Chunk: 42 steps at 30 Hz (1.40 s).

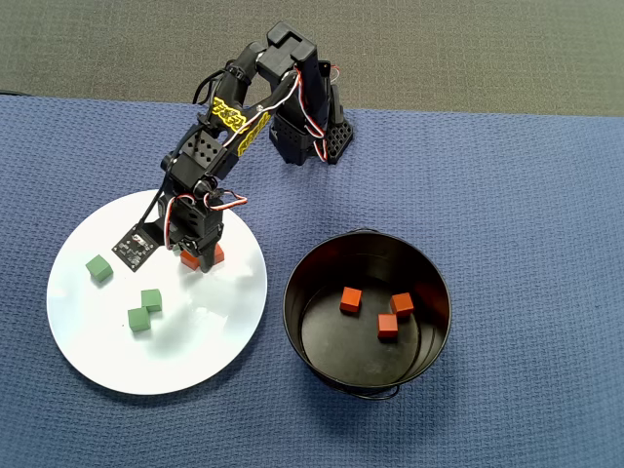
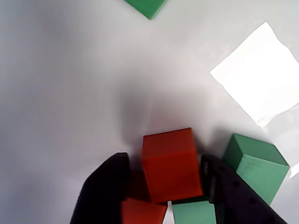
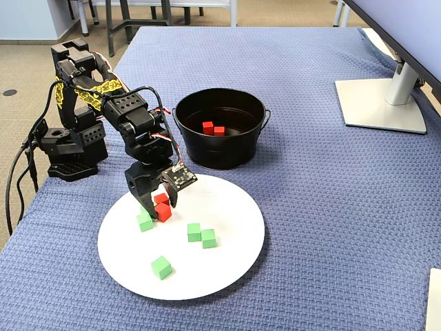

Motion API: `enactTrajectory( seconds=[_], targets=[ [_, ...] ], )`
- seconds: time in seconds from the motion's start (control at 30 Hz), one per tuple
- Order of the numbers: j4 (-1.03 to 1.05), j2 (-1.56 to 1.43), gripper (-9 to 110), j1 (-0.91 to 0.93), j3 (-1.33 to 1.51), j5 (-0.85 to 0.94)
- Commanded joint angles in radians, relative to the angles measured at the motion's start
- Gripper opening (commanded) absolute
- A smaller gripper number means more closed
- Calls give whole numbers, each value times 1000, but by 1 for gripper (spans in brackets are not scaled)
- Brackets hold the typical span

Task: Pick up the red cubes from the white plate and place them in the black recipient

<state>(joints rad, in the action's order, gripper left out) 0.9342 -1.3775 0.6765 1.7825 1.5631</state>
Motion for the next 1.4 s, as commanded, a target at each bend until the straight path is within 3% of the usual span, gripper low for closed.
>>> enactTrajectory(
  seconds=[0.0,0.23,0.67,1.07,1.37],
  targets=[
    [11,-64,1,-5,-5,0],
    [2,-75,0,-21,-29,-78],
    [390,-158,0,-158,-554,-442],
    [249,-307,0,-604,-488,-943],
    [202,-354,0,-908,-345,-1135]
  ],
)
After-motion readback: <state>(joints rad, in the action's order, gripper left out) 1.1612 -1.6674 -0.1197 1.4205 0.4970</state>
